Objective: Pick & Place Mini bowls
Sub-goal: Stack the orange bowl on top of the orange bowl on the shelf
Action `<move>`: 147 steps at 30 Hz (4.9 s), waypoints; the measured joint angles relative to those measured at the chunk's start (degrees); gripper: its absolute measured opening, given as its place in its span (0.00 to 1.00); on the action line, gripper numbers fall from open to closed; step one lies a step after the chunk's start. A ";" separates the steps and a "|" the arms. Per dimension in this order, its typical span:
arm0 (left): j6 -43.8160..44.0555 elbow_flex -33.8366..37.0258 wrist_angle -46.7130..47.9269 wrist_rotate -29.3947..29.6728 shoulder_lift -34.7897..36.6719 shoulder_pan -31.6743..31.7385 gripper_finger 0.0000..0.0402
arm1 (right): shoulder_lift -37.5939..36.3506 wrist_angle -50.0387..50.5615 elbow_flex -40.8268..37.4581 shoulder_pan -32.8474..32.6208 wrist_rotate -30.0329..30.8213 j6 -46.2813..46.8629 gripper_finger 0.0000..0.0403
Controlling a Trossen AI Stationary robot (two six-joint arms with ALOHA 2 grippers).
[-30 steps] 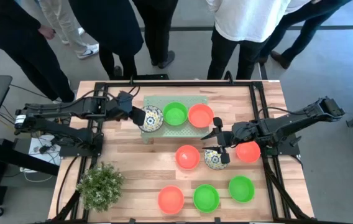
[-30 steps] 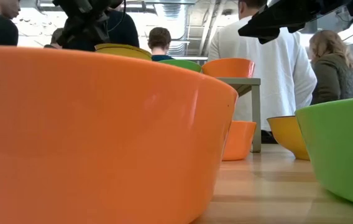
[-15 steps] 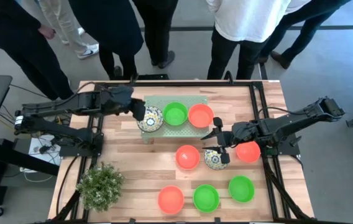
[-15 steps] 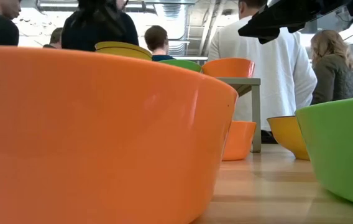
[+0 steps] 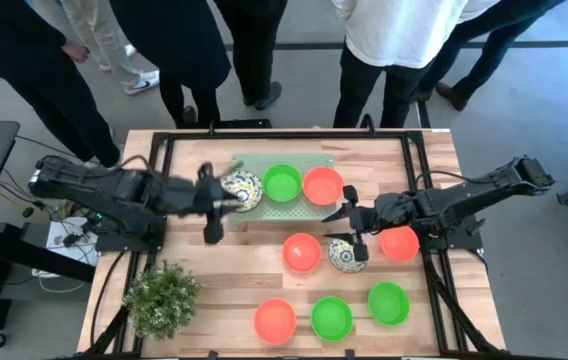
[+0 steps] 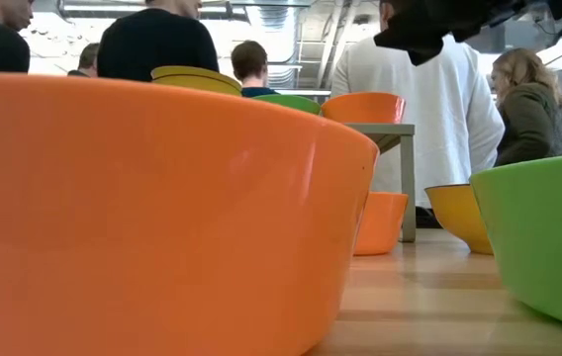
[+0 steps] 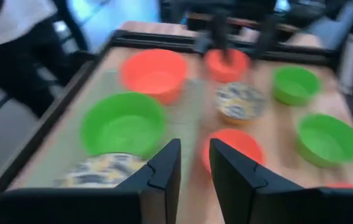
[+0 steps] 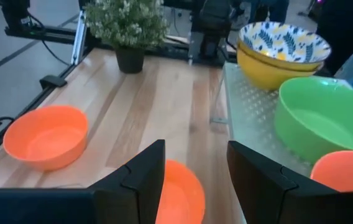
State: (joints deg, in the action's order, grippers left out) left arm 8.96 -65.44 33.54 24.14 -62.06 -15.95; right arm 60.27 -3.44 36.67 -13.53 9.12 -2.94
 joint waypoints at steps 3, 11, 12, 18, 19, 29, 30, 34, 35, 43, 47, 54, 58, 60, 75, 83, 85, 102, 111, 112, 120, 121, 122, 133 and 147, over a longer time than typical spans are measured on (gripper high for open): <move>-0.18 3.15 -4.03 0.06 -0.75 -4.48 0.21 | 1.33 0.07 -0.02 -0.98 -0.04 0.04 0.42; -1.03 15.42 -21.50 0.33 -2.94 -12.29 0.21 | 11.03 -2.91 1.56 -5.02 -0.07 1.58 0.42; -1.40 16.93 -24.32 0.37 -3.24 -12.52 0.21 | 13.01 -3.09 2.77 -5.33 -0.10 2.43 0.42; -1.48 22.48 -32.46 0.46 -5.29 -12.84 0.21 | 24.30 -1.27 10.13 -6.71 -0.17 7.77 0.42; -1.20 22.97 -32.66 0.42 -5.59 -12.61 0.21 | 26.19 0.02 11.50 -6.99 -0.18 7.75 0.42; 0.46 26.42 -33.42 -0.22 -5.99 -12.57 0.21 | 40.57 14.54 23.99 -7.33 -0.25 12.10 0.41; 0.49 26.39 -33.67 -0.20 -6.14 -12.55 0.21 | 41.56 16.50 24.74 -7.27 -0.26 12.53 0.40; 0.41 26.36 -34.84 -0.29 -5.96 -12.88 0.21 | 45.07 20.86 27.85 -6.77 -0.22 13.11 0.37; 0.35 26.35 -34.75 -0.42 -5.84 -12.93 0.21 | 45.71 21.81 28.43 -6.63 -0.25 13.11 0.36; 0.34 26.37 -35.10 -0.42 -5.73 -12.91 0.21 | 47.74 25.70 30.27 -5.80 -0.35 13.07 0.22; 0.34 26.37 -35.15 -0.42 -5.73 -12.91 0.21 | 47.70 26.95 30.34 -5.82 -0.61 12.99 0.07; 0.49 26.37 -35.15 -0.42 -5.73 -12.91 0.21 | 47.59 32.85 34.01 -6.94 -3.16 12.78 0.04; 0.49 26.37 -35.14 -0.42 -5.73 -12.91 0.21 | 47.61 43.97 41.42 -8.50 -3.43 12.88 0.01; 0.51 26.37 -35.15 -0.42 -5.73 -12.91 0.21 | 47.61 48.86 45.39 -9.33 -2.82 12.66 0.02; 0.51 26.37 -35.13 -0.42 -5.73 -12.91 0.21 | 47.61 77.87 70.90 -13.13 7.73 6.46 0.02; 0.51 26.37 -35.13 -0.42 -5.73 -12.91 0.21 | 47.14 91.72 77.13 -11.35 18.15 6.15 0.02; 0.51 26.37 -35.13 -0.42 -5.73 -12.91 0.21 | 45.96 93.66 77.18 -10.24 20.79 7.72 0.02; 0.53 28.03 -36.34 -0.42 -5.69 -12.89 0.21 | 21.58 79.32 59.95 -3.22 23.89 8.76 0.01; 0.45 28.05 -39.13 -0.41 -5.71 -12.89 0.21 | 17.90 63.11 43.70 0.99 17.96 2.06 0.01; 0.44 28.06 -39.67 -0.41 -5.71 -12.89 0.21 | 18.35 62.57 43.18 1.62 17.20 1.50 0.01; 0.35 28.06 -40.52 -0.42 -5.71 -12.89 0.21 | 22.27 60.68 42.66 7.25 10.02 -0.49 0.01; 0.34 28.06 -40.52 -0.42 -5.71 -12.89 0.21 | 22.66 60.63 42.66 7.80 8.85 -0.29 0.01; 0.34 28.06 -40.52 -0.42 -5.71 -12.89 0.21 | 23.03 60.63 42.64 8.29 8.21 -0.20 0.01; 0.34 28.06 -40.50 -0.42 -5.71 -12.89 0.21 | 25.32 60.23 42.66 10.66 7.35 -0.61 0.02; 0.34 28.06 -40.49 -0.42 -5.71 -12.89 0.21 | 25.29 60.35 42.66 11.09 5.75 -0.04 0.09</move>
State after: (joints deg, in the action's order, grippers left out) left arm 9.30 -37.39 -6.95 23.73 -67.77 -28.84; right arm 85.56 56.90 79.33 -2.44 14.87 -2.98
